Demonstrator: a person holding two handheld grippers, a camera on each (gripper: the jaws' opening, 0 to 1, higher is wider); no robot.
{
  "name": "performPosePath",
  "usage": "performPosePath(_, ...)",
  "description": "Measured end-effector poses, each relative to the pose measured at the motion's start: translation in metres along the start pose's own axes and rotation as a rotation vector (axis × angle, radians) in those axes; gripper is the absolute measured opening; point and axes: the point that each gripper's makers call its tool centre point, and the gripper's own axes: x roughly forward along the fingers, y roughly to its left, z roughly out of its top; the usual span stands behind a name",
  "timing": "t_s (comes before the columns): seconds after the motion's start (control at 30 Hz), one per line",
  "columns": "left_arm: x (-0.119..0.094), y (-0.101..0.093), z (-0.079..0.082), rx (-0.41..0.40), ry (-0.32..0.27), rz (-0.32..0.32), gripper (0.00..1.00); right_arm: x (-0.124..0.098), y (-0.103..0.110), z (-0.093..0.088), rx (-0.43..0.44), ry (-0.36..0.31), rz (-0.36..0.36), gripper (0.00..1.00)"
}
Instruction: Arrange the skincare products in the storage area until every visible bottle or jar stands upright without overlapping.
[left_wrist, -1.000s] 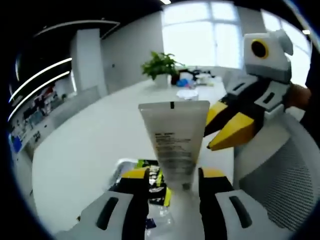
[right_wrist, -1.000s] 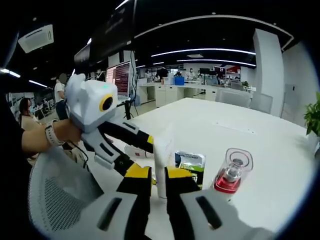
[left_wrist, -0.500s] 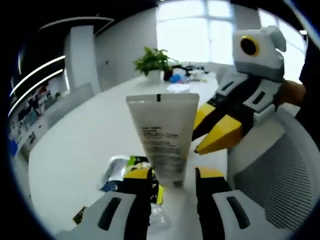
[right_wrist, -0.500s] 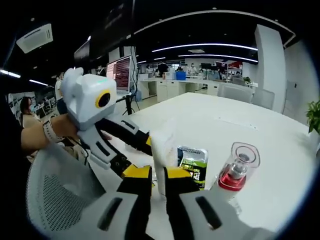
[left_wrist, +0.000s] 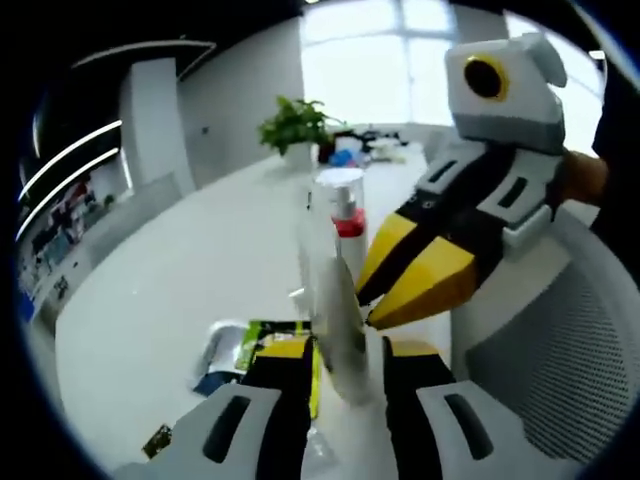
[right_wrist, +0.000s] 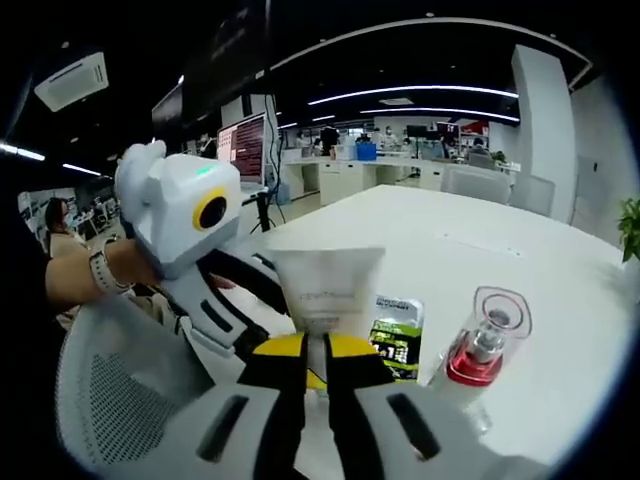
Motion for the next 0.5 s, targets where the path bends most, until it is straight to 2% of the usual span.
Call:
performPosePath(0.17, 0.0026, 0.0036, -0.0003, 0.009, 0.0, 0.017, 0.18, 0.0011, 0.0006, 0.0002, 0.011, -0.007, 0.001, 0.06)
performPosePath(0.3, 0.009, 0.0008, -0.0024, 0.033, 0.016, 0.007, 0.21, 0.0033, 0.0015, -0.0024, 0.009, 0.001, 0.008, 0.05)
performPosePath(0.37, 0.0078, 0.0055, -0.0021, 0.042, 0.013, 0.03, 0.17, 0.002, 0.0018, -0.0037, 0.001, 0.005, 0.01, 0.05)
performPosePath(0.5, 0.0081, 0.0025, -0.0021, 0.024, 0.004, 0.004, 0.16, -0.0054, -0.0059, -0.008, 0.01, 0.001, -0.012, 0.07)
